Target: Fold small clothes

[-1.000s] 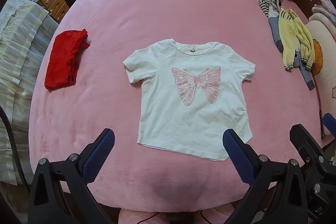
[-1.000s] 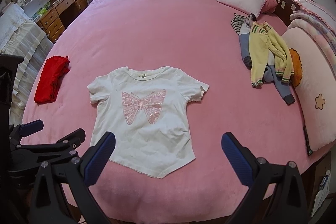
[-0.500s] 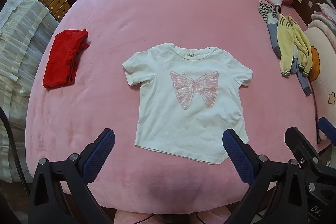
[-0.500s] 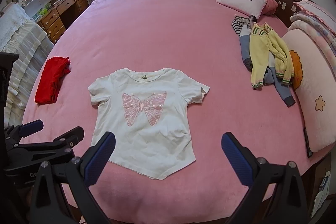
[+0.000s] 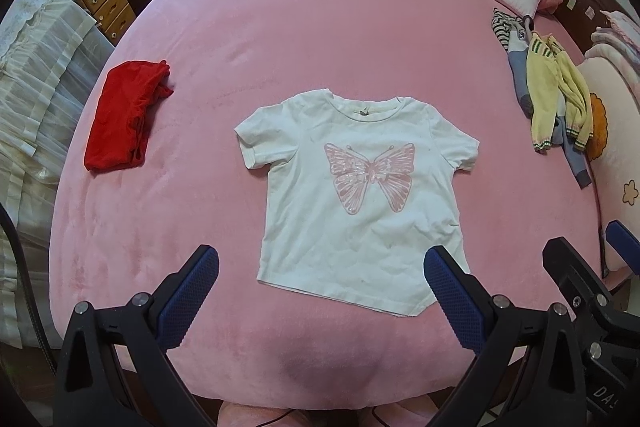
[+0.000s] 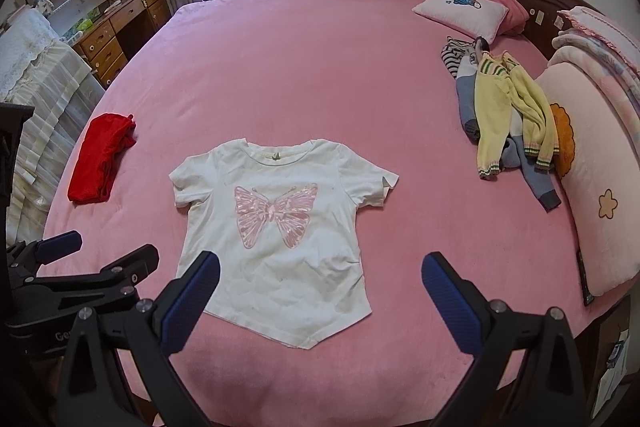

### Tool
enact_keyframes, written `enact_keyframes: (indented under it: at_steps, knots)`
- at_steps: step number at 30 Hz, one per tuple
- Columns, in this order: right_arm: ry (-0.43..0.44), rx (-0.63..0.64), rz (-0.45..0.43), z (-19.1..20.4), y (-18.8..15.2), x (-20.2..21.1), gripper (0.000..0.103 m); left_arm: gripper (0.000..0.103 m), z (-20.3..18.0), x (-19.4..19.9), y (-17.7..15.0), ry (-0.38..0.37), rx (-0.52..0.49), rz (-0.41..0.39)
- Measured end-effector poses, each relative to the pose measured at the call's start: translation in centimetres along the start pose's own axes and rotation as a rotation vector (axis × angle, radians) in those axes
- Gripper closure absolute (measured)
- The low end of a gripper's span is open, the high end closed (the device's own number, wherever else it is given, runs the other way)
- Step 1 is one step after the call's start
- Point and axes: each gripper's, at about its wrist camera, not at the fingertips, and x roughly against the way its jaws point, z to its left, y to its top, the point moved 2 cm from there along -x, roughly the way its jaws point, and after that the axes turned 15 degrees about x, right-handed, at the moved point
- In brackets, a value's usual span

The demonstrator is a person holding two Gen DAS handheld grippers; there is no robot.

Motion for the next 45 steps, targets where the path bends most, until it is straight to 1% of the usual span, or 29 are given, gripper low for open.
enact_keyframes:
  at_steps: [9, 35, 45]
  knots:
    - [-0.005, 0.001, -0.017, 0.1, 0.0, 0.3, 0.001, 0.001, 0.1, 0.5, 0.1, 0.001, -0.004, -0.017]
    - [-0.011, 0.003, -0.017, 0.1, 0.1, 0.3, 0.001, 0.001, 0.0, 0.3, 0.3, 0.001, -0.013, -0.011]
    - [-0.034, 0.005, -0.019, -1.3, 1.1, -0.5, 0.001, 0.001, 0.4, -0.9, 1.1, 0.013, -0.001, 0.015]
